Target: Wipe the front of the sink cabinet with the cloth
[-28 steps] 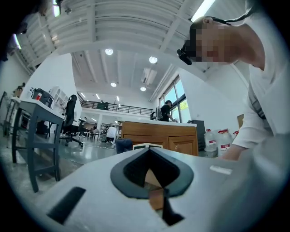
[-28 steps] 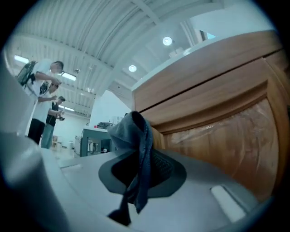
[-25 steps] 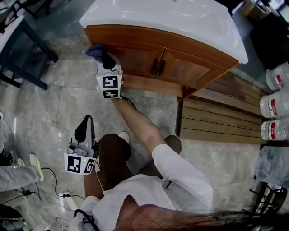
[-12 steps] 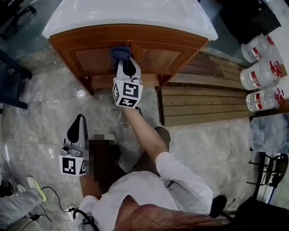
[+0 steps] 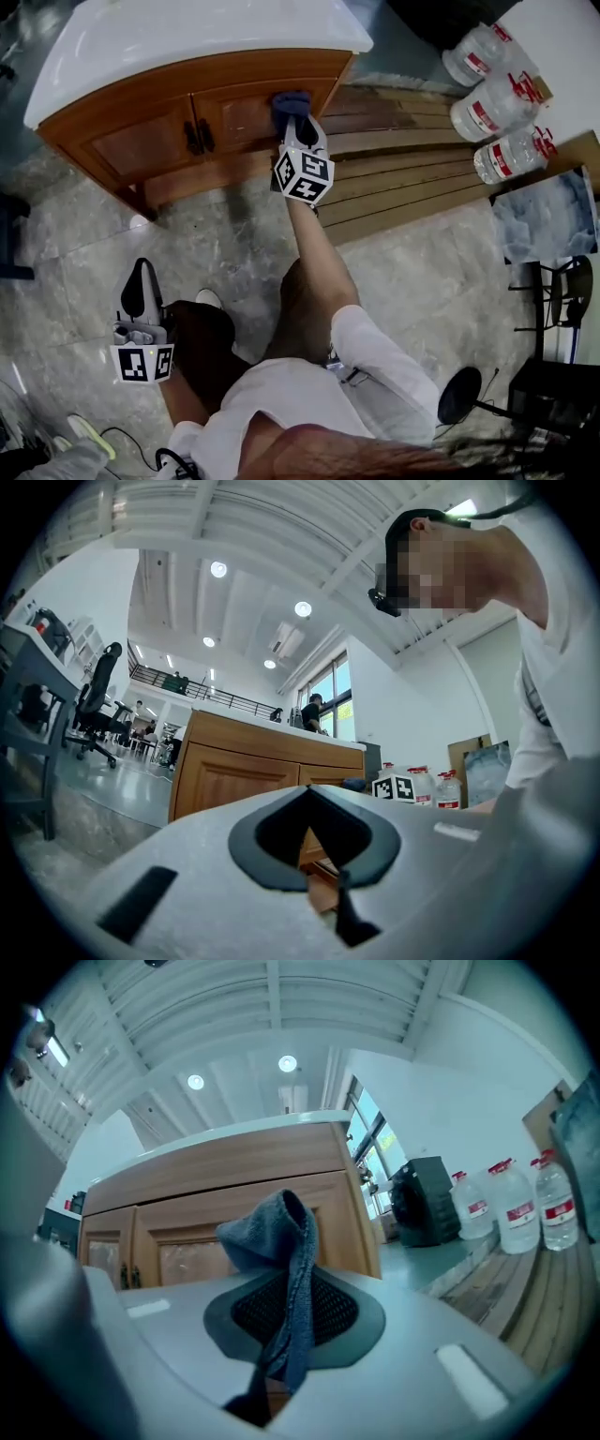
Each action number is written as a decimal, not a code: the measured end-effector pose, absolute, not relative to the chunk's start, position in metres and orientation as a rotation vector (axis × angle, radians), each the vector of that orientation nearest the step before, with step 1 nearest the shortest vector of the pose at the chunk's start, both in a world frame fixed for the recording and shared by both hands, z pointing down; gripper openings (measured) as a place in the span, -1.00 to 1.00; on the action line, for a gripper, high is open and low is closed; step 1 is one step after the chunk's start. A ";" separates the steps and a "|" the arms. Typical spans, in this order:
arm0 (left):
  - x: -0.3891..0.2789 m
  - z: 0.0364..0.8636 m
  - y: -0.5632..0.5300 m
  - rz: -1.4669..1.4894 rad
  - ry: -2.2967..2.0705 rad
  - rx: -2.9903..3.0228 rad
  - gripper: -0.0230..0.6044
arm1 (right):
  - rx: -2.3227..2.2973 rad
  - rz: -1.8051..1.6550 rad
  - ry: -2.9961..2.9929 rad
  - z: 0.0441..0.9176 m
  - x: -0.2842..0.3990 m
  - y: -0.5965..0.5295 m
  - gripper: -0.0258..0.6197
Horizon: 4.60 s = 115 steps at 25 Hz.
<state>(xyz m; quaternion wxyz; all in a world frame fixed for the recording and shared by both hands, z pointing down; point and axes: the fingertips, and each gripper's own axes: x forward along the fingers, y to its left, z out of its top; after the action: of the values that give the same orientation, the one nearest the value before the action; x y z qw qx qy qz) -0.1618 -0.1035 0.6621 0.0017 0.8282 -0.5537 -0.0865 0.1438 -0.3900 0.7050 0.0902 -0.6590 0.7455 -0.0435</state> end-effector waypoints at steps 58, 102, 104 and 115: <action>-0.149 0.664 -0.101 -0.216 -1.715 2.638 -0.92 | -1.514 -0.080 2.567 0.780 -0.057 -0.331 -0.76; -0.116 0.662 -0.113 -0.188 -1.640 2.679 -0.92 | -1.662 -0.036 2.418 0.728 0.154 -0.260 -0.76; -0.118 0.666 -0.120 -0.184 -1.625 2.677 -0.92 | -1.632 0.000 2.454 0.722 0.141 -0.242 -0.76; -0.159 0.696 -0.151 -0.211 -1.591 2.600 -0.92 | -1.693 0.087 2.487 0.719 0.120 -0.254 -0.76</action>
<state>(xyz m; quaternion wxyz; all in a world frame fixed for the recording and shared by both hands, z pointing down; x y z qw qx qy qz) -0.1586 -0.1515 0.6957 0.0432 0.8502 -0.5201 -0.0689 0.1202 -0.2539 0.7188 0.0661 -0.5613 0.8245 0.0289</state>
